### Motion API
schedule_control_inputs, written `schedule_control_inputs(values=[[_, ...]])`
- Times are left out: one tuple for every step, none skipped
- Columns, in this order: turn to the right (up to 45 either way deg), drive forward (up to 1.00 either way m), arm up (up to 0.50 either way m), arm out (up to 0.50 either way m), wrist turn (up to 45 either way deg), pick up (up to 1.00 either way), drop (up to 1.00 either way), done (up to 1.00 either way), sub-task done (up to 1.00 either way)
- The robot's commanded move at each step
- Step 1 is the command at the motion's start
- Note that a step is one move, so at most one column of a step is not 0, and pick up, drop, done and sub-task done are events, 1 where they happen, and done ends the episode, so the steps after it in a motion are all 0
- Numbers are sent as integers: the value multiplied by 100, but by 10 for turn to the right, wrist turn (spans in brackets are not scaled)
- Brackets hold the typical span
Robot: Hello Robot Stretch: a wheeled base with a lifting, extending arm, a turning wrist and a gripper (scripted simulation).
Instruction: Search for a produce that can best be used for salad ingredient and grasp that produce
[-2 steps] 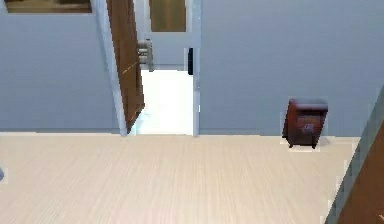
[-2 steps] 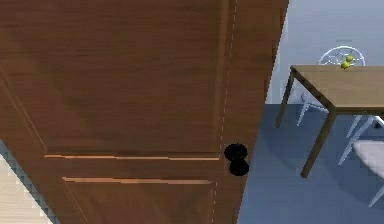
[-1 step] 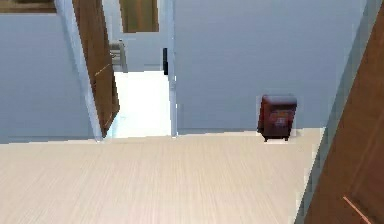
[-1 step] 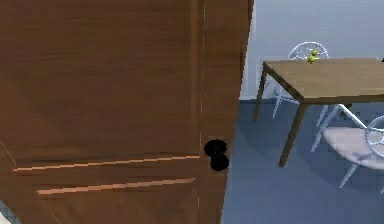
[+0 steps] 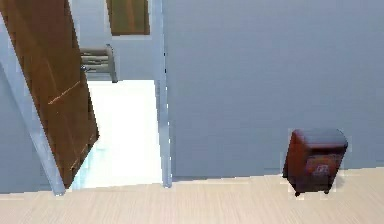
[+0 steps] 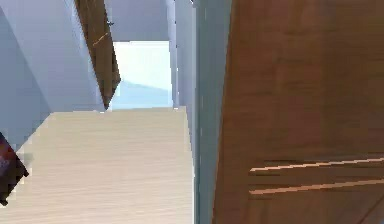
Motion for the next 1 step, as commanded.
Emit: schedule_control_inputs(values=[[330, 0, 0, 0, 0, 0, 0, 0, 0]])
